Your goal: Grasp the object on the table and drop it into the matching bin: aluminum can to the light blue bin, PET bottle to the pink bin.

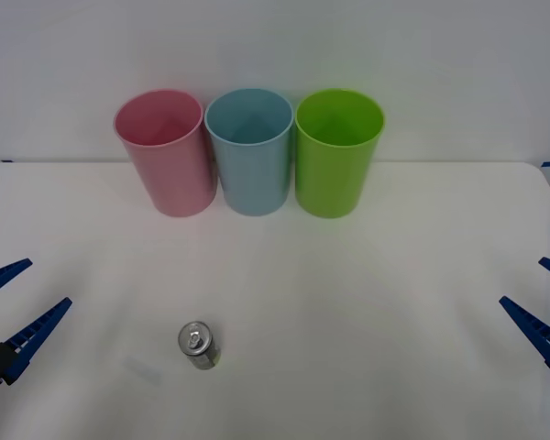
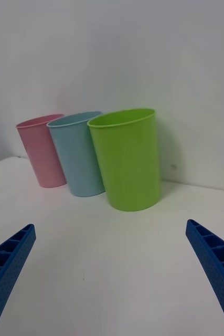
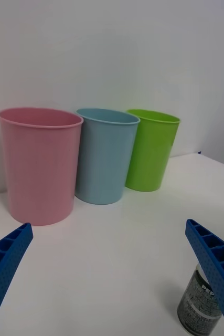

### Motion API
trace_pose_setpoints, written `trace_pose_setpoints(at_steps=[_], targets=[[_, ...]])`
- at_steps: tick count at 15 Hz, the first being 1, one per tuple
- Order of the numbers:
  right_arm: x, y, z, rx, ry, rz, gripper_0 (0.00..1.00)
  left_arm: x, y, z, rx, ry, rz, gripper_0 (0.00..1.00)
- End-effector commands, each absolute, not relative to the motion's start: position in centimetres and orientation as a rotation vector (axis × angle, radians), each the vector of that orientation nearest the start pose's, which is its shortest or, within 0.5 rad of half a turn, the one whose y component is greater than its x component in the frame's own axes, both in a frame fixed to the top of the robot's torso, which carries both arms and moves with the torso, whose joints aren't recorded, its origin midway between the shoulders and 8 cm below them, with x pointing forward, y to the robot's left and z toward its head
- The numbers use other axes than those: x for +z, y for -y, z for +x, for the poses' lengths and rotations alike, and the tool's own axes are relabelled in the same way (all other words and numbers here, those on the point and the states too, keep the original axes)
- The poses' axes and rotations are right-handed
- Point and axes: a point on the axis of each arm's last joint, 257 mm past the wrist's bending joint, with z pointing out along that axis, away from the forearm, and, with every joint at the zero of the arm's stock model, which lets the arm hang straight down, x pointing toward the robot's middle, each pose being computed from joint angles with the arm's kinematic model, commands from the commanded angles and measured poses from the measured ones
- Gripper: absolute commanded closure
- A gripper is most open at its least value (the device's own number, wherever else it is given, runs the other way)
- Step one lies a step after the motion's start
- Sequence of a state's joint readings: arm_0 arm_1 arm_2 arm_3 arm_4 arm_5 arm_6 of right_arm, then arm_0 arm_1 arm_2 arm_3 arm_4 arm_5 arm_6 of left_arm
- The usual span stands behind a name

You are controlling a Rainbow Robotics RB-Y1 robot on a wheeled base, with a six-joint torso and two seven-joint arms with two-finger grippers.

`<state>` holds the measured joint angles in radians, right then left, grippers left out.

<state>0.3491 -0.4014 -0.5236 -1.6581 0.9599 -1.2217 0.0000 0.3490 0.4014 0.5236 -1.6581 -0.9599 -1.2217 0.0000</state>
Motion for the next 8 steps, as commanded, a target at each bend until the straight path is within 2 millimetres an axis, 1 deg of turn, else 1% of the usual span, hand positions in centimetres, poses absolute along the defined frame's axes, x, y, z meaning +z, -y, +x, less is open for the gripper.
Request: trace_pose_setpoints(at_steps=[1,2,5,8], targets=[[-16.9,33.0,34.2,0.567,-1.441,-0.465,0.0,-16.9,-33.0,34.2,-0.567,-1.441,0.465,0.0],[-16.9,33.0,34.2,0.567,-1.441,-0.465,0.0,-16.7,-32.4,34.5,-0.58,-1.424,0.455,0.0],[-16.9,33.0,34.2,0.567,-1.441,-0.465,0.0,-16.1,-31.9,34.9,-0.59,-1.4,0.457,0.0],[-16.9,33.0,34.2,0.567,-1.441,-0.465,0.0,-16.1,-32.4,34.3,-0.586,-1.417,0.476,0.0]])
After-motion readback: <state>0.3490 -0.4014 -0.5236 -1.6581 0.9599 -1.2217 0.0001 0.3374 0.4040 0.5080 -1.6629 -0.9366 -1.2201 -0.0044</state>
